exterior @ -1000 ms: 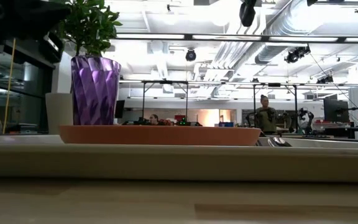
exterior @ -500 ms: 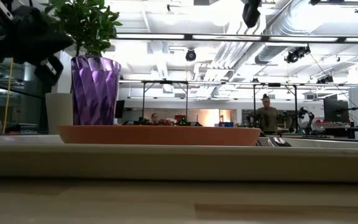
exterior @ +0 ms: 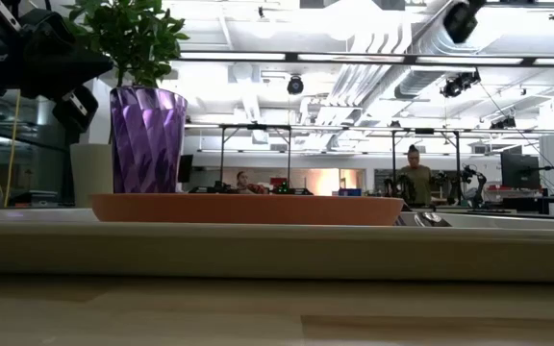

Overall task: Pick and place plate/cup/fork/spoon on tray
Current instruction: Return to Home Position

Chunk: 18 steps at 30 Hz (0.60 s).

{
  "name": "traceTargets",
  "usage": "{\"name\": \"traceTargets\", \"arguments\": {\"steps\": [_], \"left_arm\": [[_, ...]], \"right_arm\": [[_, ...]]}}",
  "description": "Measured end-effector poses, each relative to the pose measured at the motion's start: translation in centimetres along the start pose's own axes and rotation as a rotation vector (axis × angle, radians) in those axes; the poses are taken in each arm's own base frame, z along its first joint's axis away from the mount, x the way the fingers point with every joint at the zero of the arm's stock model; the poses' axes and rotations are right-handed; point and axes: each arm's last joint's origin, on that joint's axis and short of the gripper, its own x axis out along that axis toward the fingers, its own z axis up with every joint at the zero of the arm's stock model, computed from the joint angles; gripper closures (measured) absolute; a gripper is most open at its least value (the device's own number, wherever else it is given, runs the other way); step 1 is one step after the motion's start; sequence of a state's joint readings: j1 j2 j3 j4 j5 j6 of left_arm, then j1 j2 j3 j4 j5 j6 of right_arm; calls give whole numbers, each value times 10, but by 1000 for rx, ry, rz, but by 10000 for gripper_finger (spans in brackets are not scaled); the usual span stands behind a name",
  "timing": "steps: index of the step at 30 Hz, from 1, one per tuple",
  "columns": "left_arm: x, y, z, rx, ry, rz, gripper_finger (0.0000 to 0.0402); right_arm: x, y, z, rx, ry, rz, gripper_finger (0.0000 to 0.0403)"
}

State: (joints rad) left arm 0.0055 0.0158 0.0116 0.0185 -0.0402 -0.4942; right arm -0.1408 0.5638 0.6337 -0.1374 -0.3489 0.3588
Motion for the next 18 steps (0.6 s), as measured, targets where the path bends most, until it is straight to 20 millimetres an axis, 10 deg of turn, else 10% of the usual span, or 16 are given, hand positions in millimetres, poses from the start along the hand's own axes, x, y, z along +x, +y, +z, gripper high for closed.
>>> {"name": "traceTargets", "arguments": {"steps": [18], "left_arm": [[0,0,0,0,0,0,401]], "right_arm": [[-28,-39,-106,-121,-268,-260,403]]}}
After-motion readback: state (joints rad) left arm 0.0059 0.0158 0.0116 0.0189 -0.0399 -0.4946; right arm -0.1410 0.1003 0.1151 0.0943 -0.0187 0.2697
